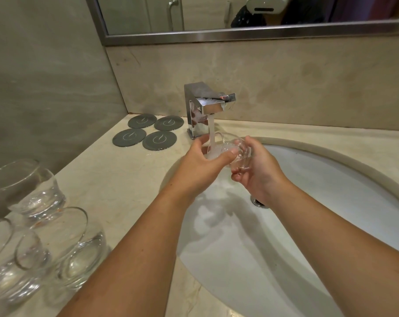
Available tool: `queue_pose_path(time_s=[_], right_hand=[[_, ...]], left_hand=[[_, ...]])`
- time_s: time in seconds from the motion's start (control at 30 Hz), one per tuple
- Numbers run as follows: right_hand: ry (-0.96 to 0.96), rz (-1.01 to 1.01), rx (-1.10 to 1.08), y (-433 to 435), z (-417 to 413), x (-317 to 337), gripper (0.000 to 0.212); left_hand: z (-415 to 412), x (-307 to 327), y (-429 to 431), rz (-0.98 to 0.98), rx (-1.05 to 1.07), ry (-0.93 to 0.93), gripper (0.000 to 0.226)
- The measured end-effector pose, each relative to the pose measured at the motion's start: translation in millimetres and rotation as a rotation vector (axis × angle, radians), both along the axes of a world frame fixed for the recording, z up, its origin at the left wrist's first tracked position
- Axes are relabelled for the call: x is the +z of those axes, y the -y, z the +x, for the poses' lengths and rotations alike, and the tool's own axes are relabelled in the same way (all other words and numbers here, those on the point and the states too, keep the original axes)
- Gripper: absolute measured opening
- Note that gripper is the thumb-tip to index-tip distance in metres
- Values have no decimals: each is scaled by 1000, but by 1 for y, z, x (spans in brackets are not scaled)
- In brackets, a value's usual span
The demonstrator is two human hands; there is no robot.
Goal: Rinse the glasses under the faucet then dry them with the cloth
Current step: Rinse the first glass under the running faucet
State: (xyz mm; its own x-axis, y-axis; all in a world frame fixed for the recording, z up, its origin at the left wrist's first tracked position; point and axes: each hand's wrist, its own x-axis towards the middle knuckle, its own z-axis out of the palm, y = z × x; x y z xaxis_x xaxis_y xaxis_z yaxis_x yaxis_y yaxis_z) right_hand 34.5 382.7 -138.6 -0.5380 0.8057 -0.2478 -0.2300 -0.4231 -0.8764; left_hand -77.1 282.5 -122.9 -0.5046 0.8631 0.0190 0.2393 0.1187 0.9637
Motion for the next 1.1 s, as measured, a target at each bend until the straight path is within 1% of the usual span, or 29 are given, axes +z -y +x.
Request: queue_pose_path(time_s=[0.13,0.17,0.23,0.33,0.4,0.57,0.67,0.8,0.83,0.93,1.03,1.1], right_hand=[[-4,44,-15,1,-1,1,26],[-9,49,-7,1,-1,2,27],[-12,39,26,2,0,3,31],[40,5,83,1,2,2,48],[66,-25,85,-1,2,0,53],[-1,-43,8,0,1,0,35],[-15,-6,-10,1,0,0,30],[-16,99,4,-2,-2,-3,30],[-23,108,15,-2,-2,-4,29],[-15,93,47,-1,-1,-2,35],[16,45,86,1,1,0,43],[11,34,77,-1,0,-2,44]], left_hand=[[1,1,1,-8,79,-17,101],[0,2,1,-4,92,-18,100],[0,3,2,5,94,-28,87],[0,5,3,20,61,-73,63],[-1,5,2,41,41,-93,58],[-3,1,-1,69,10,-83,64],[-1,-1,-1,28,22,-47,89],[0,1,2,11,79,-22,102],[0,1,2,22,96,-18,103],[-3,2,0,47,115,-11,95],[-4,1,-1,67,72,-50,82],[-4,-1,-2,82,47,-73,80]])
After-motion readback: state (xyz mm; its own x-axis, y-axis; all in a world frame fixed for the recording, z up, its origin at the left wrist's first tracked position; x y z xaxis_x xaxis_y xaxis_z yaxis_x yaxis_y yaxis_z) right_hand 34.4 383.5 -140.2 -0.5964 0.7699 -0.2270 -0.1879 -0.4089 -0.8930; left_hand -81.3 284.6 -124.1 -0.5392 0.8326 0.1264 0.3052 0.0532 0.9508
